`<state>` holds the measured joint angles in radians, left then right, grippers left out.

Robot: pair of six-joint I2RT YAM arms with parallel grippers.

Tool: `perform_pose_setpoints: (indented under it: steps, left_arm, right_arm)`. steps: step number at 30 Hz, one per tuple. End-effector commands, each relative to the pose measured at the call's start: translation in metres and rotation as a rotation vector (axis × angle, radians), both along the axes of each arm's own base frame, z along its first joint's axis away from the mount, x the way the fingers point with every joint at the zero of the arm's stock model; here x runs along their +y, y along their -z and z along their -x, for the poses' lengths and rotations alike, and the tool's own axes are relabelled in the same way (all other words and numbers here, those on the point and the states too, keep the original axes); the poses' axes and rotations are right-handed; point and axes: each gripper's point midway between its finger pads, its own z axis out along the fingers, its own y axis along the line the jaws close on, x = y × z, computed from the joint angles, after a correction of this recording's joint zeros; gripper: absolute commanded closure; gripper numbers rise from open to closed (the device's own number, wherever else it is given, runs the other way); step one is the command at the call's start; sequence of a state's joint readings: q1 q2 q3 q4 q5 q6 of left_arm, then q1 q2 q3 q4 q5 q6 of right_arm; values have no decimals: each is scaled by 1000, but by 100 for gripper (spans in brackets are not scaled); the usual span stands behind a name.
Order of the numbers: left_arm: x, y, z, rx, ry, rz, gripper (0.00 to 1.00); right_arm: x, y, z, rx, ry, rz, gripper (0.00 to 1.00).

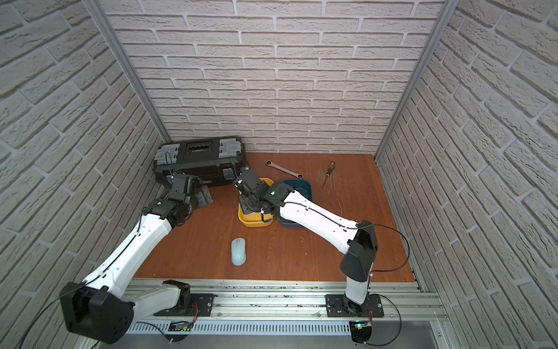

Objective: Place the mice by color into the storage box
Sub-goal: Pick up the mouse from the center of the board, then place the mouse in the storage box.

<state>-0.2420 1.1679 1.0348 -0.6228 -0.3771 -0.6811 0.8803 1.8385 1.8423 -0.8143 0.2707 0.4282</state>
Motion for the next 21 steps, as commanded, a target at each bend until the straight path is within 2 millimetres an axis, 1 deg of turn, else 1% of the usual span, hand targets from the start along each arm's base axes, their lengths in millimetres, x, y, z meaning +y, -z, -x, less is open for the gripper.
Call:
perform_pose_setpoints:
  steps: [1,3,5,8,14,21]
  left_arm:
    - [4,-14,-1,-41,-10,-4,2]
    - [4,-15,-1,-41,-7,-3,2]
    - [4,-16,-2,-41,-9,-3,2]
    - [4,-17,-4,-41,-9,-4,2]
    - [2,-17,-8,-36,-6,-3,2]
    - [1,-13,-9,-31,-5,-1,2]
  right_arm:
    - [5,14,-32,-27,-10,19,58]
    - [4,26,-48,-12,7,13,58]
    - [5,51,-63,28,23,14,58]
    - [4,71,-78,75,41,4,58]
    - [5,100,-90,129,51,9,58]
    - [2,137,-88,212,59,34,58]
